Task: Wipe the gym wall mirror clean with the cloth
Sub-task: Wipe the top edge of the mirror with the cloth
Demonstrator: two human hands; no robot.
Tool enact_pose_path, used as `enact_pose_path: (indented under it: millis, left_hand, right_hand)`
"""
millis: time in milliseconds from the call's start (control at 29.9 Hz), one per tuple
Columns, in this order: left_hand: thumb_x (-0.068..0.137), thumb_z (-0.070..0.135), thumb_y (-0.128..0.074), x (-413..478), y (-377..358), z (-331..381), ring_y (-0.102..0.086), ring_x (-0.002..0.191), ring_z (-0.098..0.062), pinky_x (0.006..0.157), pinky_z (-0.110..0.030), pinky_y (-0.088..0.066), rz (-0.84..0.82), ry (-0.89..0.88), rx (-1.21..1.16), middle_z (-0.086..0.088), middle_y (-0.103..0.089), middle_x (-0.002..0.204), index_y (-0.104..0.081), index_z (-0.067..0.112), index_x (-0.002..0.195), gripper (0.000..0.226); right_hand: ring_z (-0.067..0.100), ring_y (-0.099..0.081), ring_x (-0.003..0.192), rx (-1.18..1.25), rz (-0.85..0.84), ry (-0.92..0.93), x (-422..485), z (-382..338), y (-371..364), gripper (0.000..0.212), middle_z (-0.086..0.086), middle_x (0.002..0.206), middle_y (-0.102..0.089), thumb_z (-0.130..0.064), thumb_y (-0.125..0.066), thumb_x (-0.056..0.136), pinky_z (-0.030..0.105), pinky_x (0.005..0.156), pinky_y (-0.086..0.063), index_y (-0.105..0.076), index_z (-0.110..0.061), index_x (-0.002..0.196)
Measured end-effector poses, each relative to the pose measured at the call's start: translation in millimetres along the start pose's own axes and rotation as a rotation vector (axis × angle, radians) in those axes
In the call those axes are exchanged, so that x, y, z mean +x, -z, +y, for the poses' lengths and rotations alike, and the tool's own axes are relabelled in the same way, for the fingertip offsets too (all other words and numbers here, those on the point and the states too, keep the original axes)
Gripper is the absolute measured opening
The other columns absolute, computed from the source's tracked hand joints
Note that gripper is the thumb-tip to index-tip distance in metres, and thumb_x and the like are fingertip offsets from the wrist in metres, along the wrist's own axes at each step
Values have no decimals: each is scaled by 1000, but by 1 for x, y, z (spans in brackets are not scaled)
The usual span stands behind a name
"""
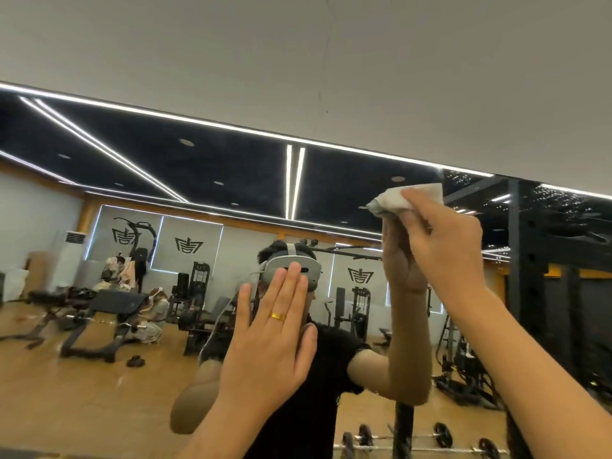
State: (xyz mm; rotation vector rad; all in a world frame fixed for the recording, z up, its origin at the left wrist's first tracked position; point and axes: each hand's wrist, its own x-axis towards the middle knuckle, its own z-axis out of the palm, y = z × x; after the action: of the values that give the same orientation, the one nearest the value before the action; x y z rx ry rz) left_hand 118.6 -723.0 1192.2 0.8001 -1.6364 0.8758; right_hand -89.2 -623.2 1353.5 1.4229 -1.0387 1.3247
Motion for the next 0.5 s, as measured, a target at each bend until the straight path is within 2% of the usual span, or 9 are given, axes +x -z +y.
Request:
enact_pose_path:
  millis: [100, 201, 334, 435, 501]
  left_hand:
    - [103, 44, -37, 0, -1, -1, -16, 158, -22, 125, -58, -12, -2, -3, -2, -7, -18, 171, -26, 11, 162, 68]
    - [103, 44, -37, -1, -1, -1, -17, 158, -22, 124, -58, -13, 1, -2, -7, -7, -19, 171, -26, 10, 162, 69]
    - [103, 44, -37, 0, -1, 0, -16, 158, -22, 124, -59, -15, 7, 2, -14, -7, -20, 171, -28, 11, 161, 68]
    - [103, 44, -37, -1, -2, -1, -16, 158, -22, 124, -58, -15, 11, 6, -7, -7, -20, 170, -28, 11, 161, 68]
    - [103, 44, -37, -1, -2, -1, -15, 159, -22, 125, -58, -13, 13, 6, -2, -8, -20, 171, -27, 10, 161, 68]
  right_hand:
    - [12, -63, 92, -46, -64, 27, 13, 9, 8, 43, 11, 117, -73, -30, -63, 103, 13, 81, -41, -61, -15, 143]
    - [21, -69, 104, -65, -48, 45, 12, 8, 2, 40, 8, 128, -71, -32, -62, 103, 18, 88, -42, -63, -16, 140]
    - [21, -71, 94, -53, 67, 14, 2, 7, -15, 35, 11, 110, -75, -27, -59, 105, 5, 85, -31, -64, -14, 137]
    - [20, -73, 88, -26, 109, 49, -2, -6, -28, 32, 10, 106, -76, -25, -61, 104, 5, 85, -37, -66, -13, 133]
    - [21, -73, 79, 3, 102, 131, -4, -22, -39, 27, 11, 101, -77, -19, -64, 102, 3, 77, -36, -68, -9, 126]
